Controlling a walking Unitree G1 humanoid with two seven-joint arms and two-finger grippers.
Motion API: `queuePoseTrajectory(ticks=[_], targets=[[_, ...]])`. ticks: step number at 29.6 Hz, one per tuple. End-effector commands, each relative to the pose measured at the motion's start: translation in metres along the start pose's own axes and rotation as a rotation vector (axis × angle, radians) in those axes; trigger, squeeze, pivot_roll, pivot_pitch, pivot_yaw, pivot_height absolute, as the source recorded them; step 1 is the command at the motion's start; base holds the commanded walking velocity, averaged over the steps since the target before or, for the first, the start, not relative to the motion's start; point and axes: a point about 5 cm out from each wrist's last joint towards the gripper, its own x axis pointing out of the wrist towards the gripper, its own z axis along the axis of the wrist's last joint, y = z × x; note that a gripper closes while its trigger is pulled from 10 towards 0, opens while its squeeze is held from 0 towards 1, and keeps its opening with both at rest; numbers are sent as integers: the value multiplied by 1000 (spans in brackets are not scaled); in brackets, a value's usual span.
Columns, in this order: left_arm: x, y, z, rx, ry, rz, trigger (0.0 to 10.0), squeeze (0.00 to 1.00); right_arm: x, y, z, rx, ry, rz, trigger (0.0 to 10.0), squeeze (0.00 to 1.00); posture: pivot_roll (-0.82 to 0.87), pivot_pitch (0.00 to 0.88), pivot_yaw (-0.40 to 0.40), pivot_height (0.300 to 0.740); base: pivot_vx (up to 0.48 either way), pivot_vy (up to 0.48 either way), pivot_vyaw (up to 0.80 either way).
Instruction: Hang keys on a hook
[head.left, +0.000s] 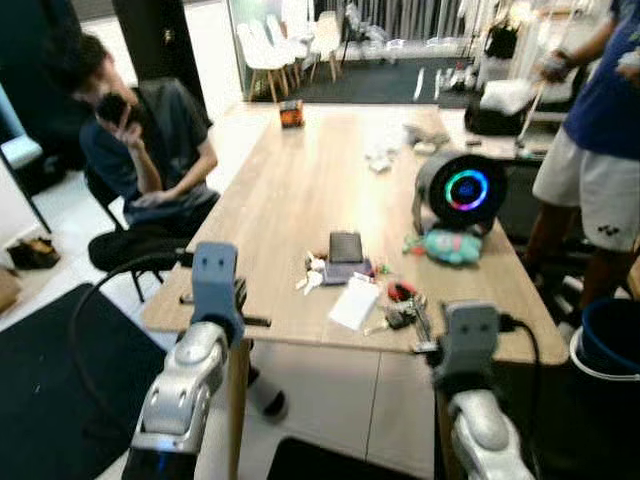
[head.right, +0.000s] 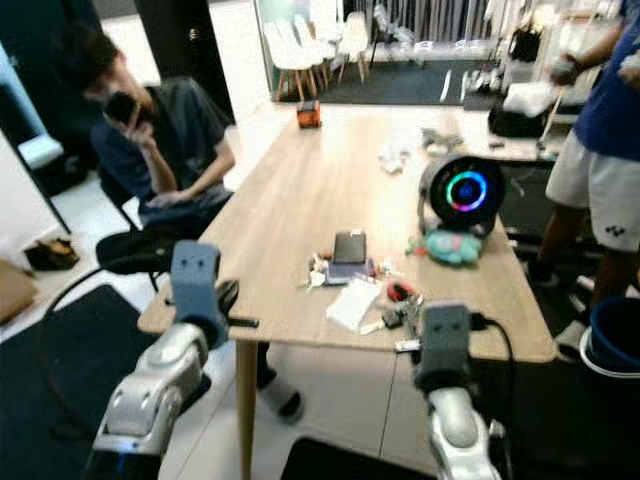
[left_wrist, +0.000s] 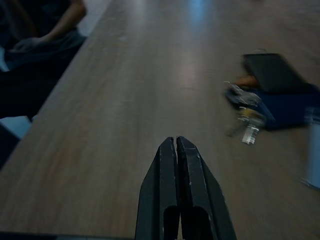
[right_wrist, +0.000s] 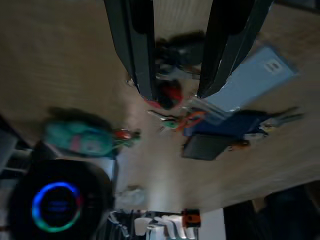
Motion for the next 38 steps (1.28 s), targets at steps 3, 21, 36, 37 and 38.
queuePoseTrajectory(ticks=[3, 21, 36, 37, 38], targets=[[-2, 1, -3, 0, 13, 3, 10000, 0, -2, -4, -4, -7, 16, -10, 10000, 0, 10, 111, 116, 740, 289, 0, 0], [-16, -14, 8, 158, 12, -243, 10000, 0, -2, -5, -3, -12, 13, -9, 10000, 0, 8, 106, 117, 740, 157, 0, 0], [-39, -31, 21, 334, 121, -543, 10000, 0, -2, -5, -3, -11, 14, -10, 10000, 0, 19, 117, 118, 740, 0, 0, 0], [-41, -31, 22, 346, 123, -564, 10000, 0, -2, -4, -3, -10, 14, -9, 10000, 0, 22, 119, 120, 740, 0, 0, 0], [-44, -28, 23, 361, 128, -595, 10000, 0, -3, -5, -3, -10, 15, -11, 10000, 0, 23, 121, 122, 740, 0, 0, 0]])
